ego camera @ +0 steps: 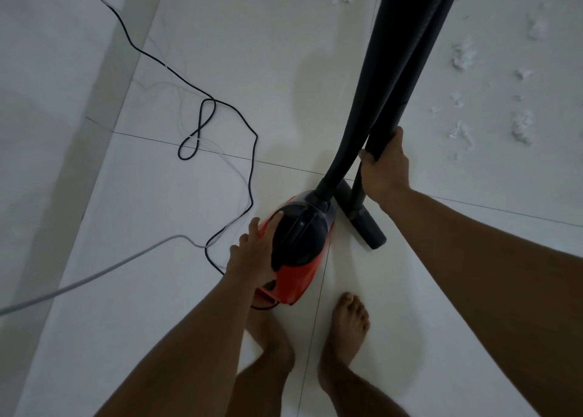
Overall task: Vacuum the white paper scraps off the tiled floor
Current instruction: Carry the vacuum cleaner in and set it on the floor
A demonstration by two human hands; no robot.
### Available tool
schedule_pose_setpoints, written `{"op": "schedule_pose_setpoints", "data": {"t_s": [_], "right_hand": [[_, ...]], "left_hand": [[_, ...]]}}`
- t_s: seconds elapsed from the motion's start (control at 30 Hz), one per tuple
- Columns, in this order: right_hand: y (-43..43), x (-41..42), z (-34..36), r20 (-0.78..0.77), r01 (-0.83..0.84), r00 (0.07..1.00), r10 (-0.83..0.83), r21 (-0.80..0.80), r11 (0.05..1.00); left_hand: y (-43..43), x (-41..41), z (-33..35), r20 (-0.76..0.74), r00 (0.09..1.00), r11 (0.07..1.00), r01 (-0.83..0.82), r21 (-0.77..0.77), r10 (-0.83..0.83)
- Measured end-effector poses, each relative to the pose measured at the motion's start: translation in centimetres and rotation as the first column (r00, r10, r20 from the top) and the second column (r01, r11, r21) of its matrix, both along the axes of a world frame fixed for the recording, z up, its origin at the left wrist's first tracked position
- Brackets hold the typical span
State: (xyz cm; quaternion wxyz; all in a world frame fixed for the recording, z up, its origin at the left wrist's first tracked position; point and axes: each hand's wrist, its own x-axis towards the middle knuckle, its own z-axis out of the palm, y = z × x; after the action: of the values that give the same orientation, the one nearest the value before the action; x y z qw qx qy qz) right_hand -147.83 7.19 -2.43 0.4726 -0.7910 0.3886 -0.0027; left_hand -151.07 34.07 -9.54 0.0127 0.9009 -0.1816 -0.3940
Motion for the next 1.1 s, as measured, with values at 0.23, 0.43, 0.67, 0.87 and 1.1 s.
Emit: {"op": "schedule_pose_setpoints", "data": {"t_s": [0.23, 0.43, 0.67, 0.87, 1.1], "right_hand": [[-0.5, 0.8, 0.6, 0.069, -0.051, 0.996, 0.058, -0.094, 0.994], [1.2, -0.6, -1.2, 0.071, -0.010, 0.997, 0.018, -0.105, 0.994], [2.3, -1.7, -2.1, 0.068, 0.119, 0.991, -0.115, -0.061, 0.991], [2.0, -0.8, -2.4, 0.062, 0.091, 0.994, -0.089, -0.029, 0.995], [1.5, -0.2, -2.9, 0.073, 0.061, 0.996, -0.059, -0.025, 0.998]], "left_hand": [[1.6, -0.2, -3.4, 0.130, 0.967, 0.971, 0.229, -0.072, -0.219], [2.7, 1.2, -4.6, 0.156, 0.929, 0.930, 0.353, -0.101, -0.336], [2.9, 1.1, -4.6, 0.159, 0.915, 0.923, 0.382, -0.044, -0.371], [2.9, 0.5, -5.2, 0.226, 0.917, 0.940, 0.340, -0.010, -0.329], [2.6, 0.4, -5.3, 0.195, 0.941, 0.960, 0.281, -0.002, -0.275]]}}
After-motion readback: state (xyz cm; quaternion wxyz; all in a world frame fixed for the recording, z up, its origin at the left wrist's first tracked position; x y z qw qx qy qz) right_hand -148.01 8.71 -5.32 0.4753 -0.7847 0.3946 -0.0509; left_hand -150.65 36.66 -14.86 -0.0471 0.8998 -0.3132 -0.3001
